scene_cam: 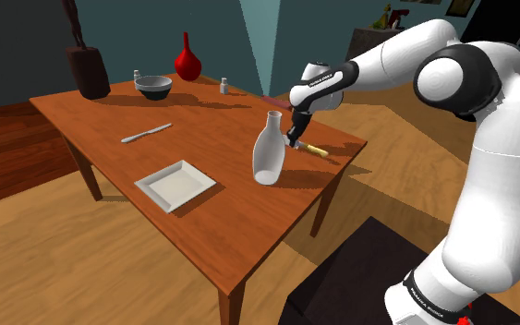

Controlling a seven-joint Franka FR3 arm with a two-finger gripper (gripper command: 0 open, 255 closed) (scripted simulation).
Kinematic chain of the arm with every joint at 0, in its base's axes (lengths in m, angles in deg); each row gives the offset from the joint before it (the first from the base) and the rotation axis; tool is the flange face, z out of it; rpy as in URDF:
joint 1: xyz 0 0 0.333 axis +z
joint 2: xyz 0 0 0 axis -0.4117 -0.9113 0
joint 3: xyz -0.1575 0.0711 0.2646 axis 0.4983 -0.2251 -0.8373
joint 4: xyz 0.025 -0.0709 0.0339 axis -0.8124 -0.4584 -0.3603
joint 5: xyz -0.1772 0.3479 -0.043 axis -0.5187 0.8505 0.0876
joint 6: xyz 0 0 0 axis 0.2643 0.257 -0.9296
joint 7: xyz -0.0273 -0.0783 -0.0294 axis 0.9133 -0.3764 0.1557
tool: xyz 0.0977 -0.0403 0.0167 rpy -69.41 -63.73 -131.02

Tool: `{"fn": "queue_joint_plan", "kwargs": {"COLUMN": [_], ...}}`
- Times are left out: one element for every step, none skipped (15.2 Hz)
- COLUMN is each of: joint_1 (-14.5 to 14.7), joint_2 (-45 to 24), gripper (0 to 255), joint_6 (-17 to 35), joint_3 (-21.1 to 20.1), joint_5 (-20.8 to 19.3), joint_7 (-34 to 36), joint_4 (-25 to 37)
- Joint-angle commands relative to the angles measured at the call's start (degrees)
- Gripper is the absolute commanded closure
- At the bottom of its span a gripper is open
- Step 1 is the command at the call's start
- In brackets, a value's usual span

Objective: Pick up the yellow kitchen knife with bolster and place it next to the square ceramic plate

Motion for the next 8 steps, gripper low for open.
{"fn": "queue_joint_plan", "kwargs": {"joint_1": [0.03,0.06,0.09,0.12,0.14,0.17,0.19,0.21], "joint_2": [0.62,1.0,1.38,1.74,2.1,2.45,2.79,3.12], "gripper": [255,255,255,255,255,255,255,255], "joint_6": [-0.98,-1.63,-2.27,-2.92,-3.57,-4.23,-4.89,-5.55], "joint_3": [0.09,0.14,0.19,0.23,0.28,0.32,0.36,0.4], "joint_5": [-0.18,-0.3,-0.41,-0.53,-0.64,-0.74,-0.85,-0.95], "joint_7": [0.11,0.2,0.3,0.39,0.48,0.57,0.65,0.74], "joint_4": [0.36,0.63,0.91,1.19,1.49,1.81,2.13,2.47]}}
